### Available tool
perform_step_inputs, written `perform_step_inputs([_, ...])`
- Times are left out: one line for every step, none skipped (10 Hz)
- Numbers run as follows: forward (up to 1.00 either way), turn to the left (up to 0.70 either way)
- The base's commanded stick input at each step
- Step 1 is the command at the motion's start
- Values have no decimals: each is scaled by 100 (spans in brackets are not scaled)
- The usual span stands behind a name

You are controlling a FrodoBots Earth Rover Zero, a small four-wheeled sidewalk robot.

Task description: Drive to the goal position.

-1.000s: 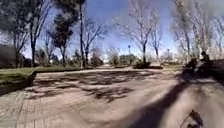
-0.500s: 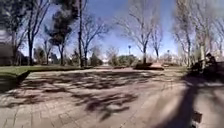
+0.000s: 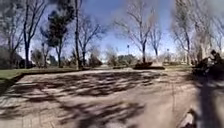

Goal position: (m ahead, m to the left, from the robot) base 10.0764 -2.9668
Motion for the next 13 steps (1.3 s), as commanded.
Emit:
perform_step_inputs([100,0])
perform_step_inputs([100,0])
perform_step_inputs([100,0])
perform_step_inputs([100,0])
perform_step_inputs([100,0])
perform_step_inputs([100,0])
perform_step_inputs([100,0])
perform_step_inputs([100,0])
perform_step_inputs([100,0])
perform_step_inputs([100,0])
perform_step_inputs([100,0])
perform_step_inputs([100,13])
perform_step_inputs([100,40])
